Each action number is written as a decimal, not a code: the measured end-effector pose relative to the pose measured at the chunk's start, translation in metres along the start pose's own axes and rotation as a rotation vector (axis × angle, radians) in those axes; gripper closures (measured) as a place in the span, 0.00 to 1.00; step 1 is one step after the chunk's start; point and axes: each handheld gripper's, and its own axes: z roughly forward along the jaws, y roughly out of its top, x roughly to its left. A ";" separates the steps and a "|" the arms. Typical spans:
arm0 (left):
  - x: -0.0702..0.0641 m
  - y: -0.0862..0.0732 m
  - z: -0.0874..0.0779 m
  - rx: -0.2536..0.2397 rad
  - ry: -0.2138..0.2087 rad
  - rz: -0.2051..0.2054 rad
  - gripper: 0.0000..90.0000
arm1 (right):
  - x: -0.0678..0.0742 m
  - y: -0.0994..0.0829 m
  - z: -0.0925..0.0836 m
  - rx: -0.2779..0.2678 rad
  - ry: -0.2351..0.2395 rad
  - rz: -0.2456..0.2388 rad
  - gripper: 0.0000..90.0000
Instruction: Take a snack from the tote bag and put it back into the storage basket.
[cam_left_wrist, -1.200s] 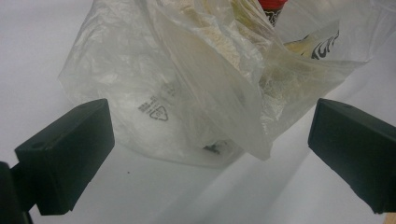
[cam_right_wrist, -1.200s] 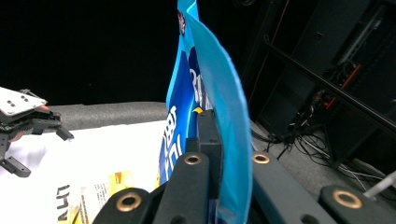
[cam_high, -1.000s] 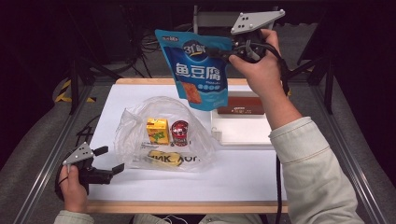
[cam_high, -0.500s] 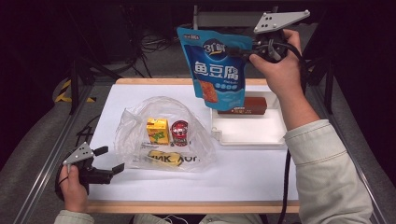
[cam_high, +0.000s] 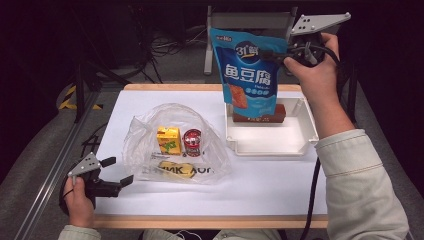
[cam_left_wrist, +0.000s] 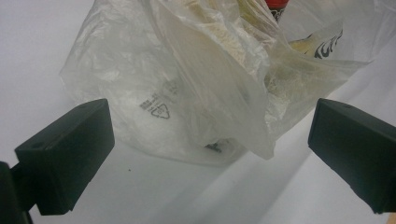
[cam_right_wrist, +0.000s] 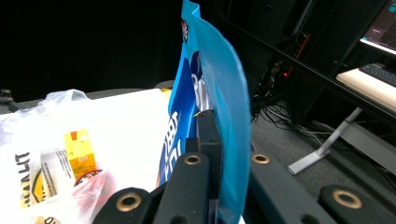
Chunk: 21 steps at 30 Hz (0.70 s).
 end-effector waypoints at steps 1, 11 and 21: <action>0.000 0.000 0.000 -0.001 0.000 0.000 0.01 | -0.002 -0.002 -0.001 0.002 -0.006 0.005 1.00; 0.000 0.000 0.000 -0.001 0.001 0.001 0.01 | -0.016 -0.016 -0.009 0.020 -0.040 0.027 1.00; 0.000 0.000 0.000 0.000 0.001 0.000 0.01 | -0.023 -0.031 -0.009 0.034 -0.042 0.049 1.00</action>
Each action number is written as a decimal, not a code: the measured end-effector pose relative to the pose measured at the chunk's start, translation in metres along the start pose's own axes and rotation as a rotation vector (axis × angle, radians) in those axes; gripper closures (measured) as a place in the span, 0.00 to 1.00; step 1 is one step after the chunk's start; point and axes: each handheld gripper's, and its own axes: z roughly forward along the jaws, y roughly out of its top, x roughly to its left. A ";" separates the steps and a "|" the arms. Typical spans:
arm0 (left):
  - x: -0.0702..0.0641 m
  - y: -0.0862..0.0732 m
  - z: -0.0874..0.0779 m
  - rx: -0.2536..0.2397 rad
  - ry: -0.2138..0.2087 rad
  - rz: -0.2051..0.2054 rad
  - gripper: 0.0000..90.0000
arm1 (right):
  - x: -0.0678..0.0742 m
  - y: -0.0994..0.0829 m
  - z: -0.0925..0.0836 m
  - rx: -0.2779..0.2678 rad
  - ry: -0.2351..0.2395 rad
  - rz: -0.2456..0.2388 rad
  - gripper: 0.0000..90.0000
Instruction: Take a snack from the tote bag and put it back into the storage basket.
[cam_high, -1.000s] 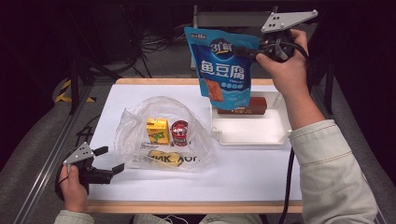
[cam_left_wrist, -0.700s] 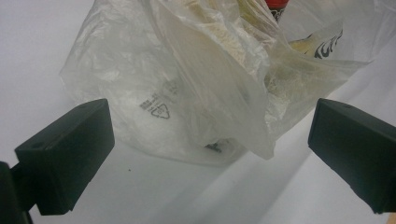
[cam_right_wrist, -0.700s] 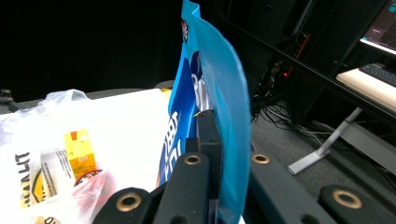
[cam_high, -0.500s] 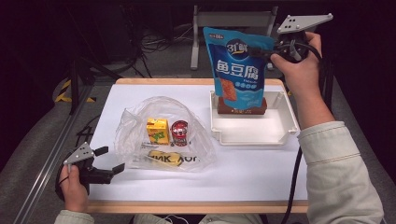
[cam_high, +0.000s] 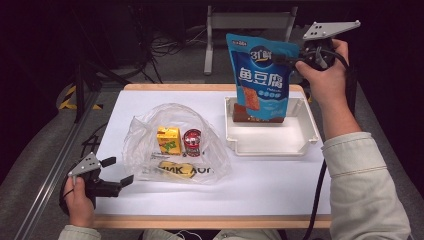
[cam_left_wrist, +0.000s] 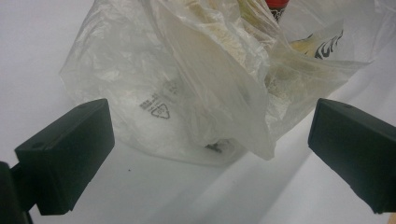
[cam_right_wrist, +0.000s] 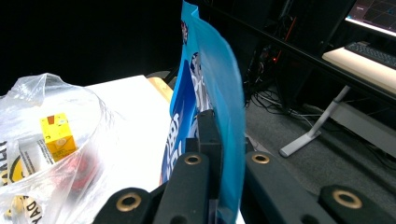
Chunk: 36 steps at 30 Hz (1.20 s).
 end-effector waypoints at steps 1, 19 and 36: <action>0.000 0.000 0.000 -0.001 0.001 -0.001 0.01 | -0.001 -0.002 0.001 0.001 0.003 0.003 1.00; -0.001 0.000 0.001 0.002 -0.003 0.004 0.01 | -0.004 -0.038 0.017 0.026 0.035 0.055 1.00; 0.000 0.000 0.001 0.003 -0.005 0.005 0.01 | 0.000 -0.056 0.031 0.035 0.078 0.070 1.00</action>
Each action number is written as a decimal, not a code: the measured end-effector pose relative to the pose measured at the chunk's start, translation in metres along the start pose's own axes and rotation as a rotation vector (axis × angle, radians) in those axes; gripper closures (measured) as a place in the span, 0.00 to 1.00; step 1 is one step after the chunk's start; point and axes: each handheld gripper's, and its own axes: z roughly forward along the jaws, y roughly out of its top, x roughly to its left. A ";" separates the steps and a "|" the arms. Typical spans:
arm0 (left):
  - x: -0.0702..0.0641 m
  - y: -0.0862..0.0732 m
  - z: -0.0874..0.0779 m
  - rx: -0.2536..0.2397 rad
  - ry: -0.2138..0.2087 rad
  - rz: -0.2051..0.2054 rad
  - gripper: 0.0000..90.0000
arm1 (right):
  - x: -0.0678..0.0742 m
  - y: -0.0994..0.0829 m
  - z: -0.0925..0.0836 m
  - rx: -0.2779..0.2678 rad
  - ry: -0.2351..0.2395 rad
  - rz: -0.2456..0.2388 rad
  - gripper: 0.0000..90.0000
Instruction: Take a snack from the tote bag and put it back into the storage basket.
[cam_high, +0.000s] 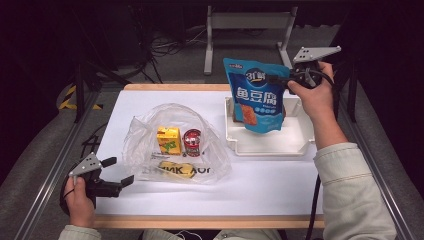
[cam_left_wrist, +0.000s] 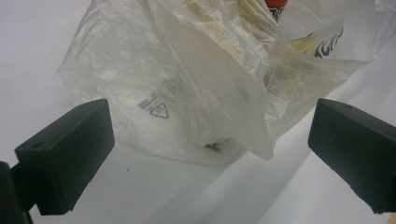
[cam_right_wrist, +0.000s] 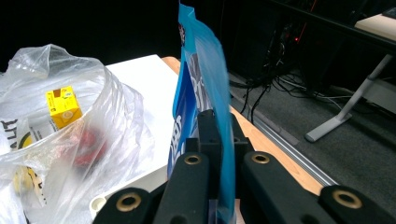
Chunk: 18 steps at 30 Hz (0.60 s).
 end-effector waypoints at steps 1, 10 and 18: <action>0.000 0.000 0.000 0.000 0.000 0.000 0.01 | 0.000 -0.001 0.001 0.000 0.001 0.000 1.00; 0.000 0.000 0.000 0.005 0.000 0.000 0.01 | -0.001 -0.010 0.006 -0.014 0.013 0.013 1.00; -0.002 -0.002 -0.004 -0.002 0.009 0.003 0.01 | -0.001 -0.017 0.015 -0.016 0.029 0.015 1.00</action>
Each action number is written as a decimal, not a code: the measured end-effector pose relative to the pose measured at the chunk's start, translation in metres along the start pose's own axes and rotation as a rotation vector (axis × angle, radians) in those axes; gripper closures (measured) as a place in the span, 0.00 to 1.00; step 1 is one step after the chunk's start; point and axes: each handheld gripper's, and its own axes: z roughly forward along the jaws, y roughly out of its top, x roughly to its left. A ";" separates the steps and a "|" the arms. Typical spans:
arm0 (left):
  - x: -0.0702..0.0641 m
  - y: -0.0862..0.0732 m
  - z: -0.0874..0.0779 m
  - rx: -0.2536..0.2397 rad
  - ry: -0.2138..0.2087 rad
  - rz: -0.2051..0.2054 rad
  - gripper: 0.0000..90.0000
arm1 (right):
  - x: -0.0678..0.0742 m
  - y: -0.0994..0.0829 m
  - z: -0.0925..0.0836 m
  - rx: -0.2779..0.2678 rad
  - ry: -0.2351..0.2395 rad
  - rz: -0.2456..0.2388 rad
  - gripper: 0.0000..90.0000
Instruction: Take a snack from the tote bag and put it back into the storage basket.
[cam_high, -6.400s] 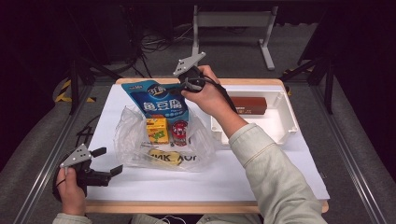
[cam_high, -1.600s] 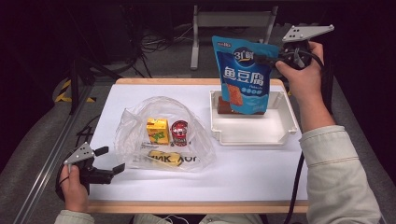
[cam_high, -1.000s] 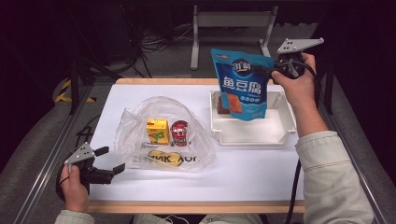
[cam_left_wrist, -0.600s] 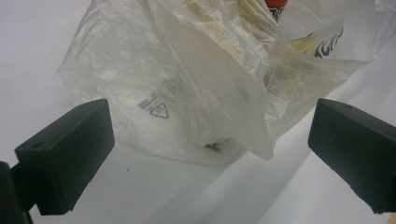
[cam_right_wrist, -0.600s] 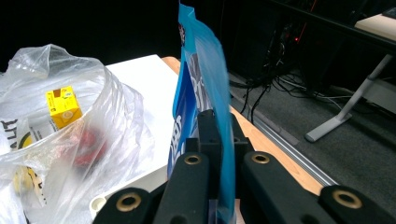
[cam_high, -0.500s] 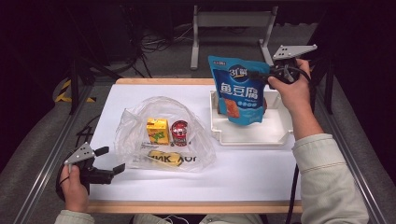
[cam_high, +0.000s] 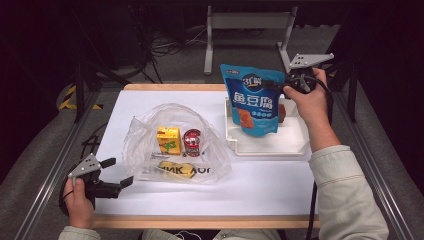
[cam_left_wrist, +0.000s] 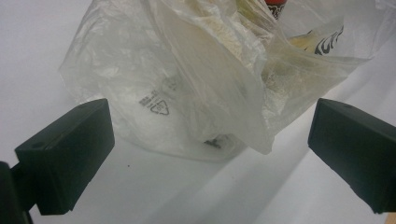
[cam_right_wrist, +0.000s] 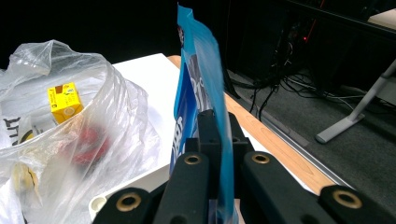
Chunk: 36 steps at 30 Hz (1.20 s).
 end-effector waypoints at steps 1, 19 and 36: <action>0.000 0.000 -0.001 -0.001 0.001 -0.002 0.01 | 0.000 -0.001 0.002 0.001 0.002 0.000 1.00; 0.000 -0.002 -0.002 0.001 0.004 -0.001 0.01 | -0.006 -0.012 0.016 -0.006 0.013 0.021 1.00; 0.000 -0.001 0.001 0.005 -0.004 0.002 0.01 | -0.014 -0.022 0.009 0.017 0.021 0.030 1.00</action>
